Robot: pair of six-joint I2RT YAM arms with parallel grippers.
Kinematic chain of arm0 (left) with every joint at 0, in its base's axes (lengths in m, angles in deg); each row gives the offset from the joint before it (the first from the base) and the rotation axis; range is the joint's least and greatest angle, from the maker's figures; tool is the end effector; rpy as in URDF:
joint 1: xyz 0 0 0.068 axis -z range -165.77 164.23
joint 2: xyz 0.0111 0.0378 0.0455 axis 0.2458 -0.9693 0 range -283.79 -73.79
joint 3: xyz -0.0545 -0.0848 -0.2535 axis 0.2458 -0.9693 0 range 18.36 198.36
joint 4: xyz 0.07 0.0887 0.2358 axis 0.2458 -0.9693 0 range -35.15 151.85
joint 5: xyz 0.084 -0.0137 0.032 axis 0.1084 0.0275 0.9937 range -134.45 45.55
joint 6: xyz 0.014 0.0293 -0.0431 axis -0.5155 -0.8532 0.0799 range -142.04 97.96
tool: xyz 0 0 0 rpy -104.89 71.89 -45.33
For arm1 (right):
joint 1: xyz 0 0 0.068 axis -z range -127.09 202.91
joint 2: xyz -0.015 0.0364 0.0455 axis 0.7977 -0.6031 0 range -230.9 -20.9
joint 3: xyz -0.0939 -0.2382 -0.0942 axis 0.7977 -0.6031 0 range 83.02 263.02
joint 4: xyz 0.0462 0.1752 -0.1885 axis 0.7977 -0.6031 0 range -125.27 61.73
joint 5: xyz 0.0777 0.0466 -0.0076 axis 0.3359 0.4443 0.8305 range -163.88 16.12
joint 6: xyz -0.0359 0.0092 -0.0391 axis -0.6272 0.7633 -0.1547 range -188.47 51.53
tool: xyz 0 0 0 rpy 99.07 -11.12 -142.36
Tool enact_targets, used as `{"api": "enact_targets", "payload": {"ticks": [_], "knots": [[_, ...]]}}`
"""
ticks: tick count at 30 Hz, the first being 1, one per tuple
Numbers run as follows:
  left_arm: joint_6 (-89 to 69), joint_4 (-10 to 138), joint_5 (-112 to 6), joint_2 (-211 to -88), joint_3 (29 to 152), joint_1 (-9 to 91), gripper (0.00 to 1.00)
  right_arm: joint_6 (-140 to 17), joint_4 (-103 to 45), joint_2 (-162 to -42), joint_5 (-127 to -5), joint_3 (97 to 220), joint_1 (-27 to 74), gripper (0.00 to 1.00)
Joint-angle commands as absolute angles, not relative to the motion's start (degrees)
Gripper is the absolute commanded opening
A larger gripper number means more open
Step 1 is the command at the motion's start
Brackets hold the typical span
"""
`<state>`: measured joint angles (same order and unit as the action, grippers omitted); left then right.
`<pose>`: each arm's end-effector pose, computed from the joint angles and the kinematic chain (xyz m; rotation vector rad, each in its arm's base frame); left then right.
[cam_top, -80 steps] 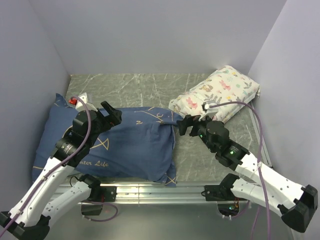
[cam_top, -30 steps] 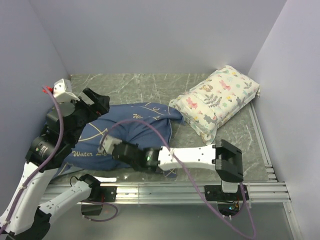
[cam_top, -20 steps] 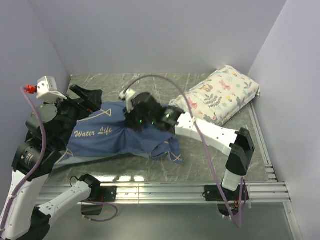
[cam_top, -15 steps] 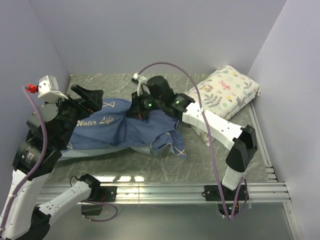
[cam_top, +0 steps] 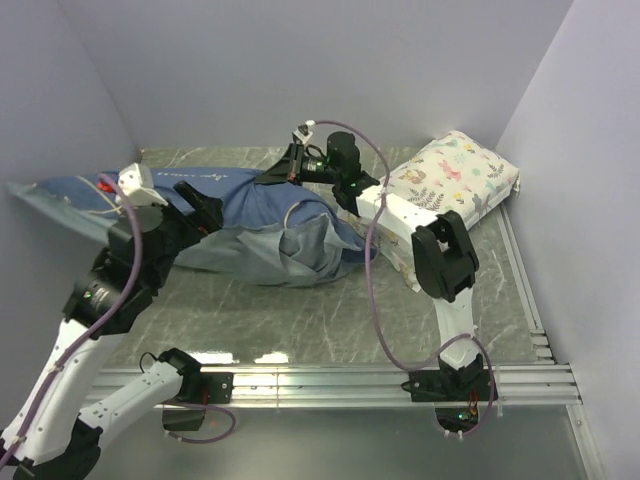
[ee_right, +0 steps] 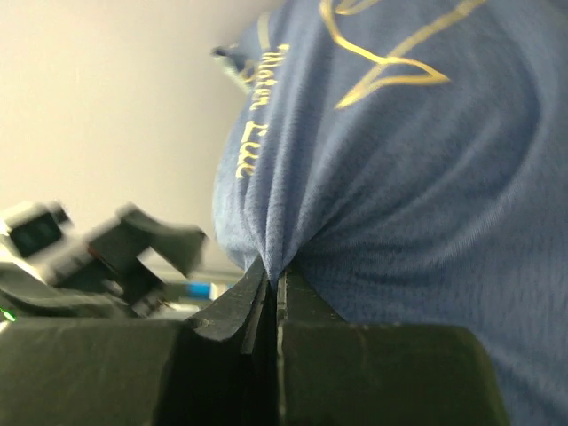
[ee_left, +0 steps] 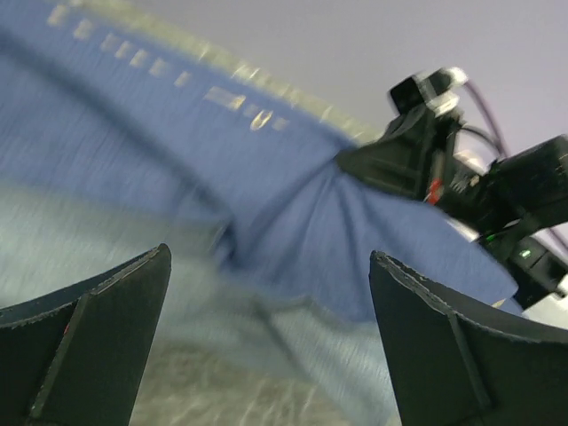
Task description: Remove the pillowcase from the pillow
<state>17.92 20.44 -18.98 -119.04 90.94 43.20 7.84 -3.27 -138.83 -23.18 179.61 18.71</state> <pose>0.1188 -0.0483 0.4409 -0.4850 1.7496 -0.4564 0.3898 0.2983 0.3197 -0.2007 1.9967 2.0528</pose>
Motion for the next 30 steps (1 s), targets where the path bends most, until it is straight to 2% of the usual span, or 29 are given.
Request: {"api": "enact_targets", "payload": {"ticks": [1,13,19,25,27,30], "knots": [[22.77,20.46,-15.63,-119.23,86.58,43.32,0.99,18.73,11.04,-138.67,-22.98,180.31,20.21,0.0],[26.12,27.74,-14.73,-122.92,76.2,43.32,0.99,0.8,-8.3,-138.77,-30.36,178.64,23.55,0.0],[25.59,32.5,-15.19,-128.18,75.22,43.32,0.99,-12.11,-26.54,-140.87,-39.3,181.8,25.22,0.0],[25.51,31.79,-12.37,-133.46,77.07,43.41,0.82,-25.83,-38.97,-140.52,-49.26,186.19,25.31,0.01],[25.07,32.4,-11.32,-134.25,77.16,43.32,0.72,-28.65,-40.22,-139.21,-51.9,187.08,25.22,0.08],[25.41,32.15,-13.06,-136.45,78.47,43.32,0.56,-31.37,-42.15,-137.71,-53.92,187.95,25.22,0.14]]}}
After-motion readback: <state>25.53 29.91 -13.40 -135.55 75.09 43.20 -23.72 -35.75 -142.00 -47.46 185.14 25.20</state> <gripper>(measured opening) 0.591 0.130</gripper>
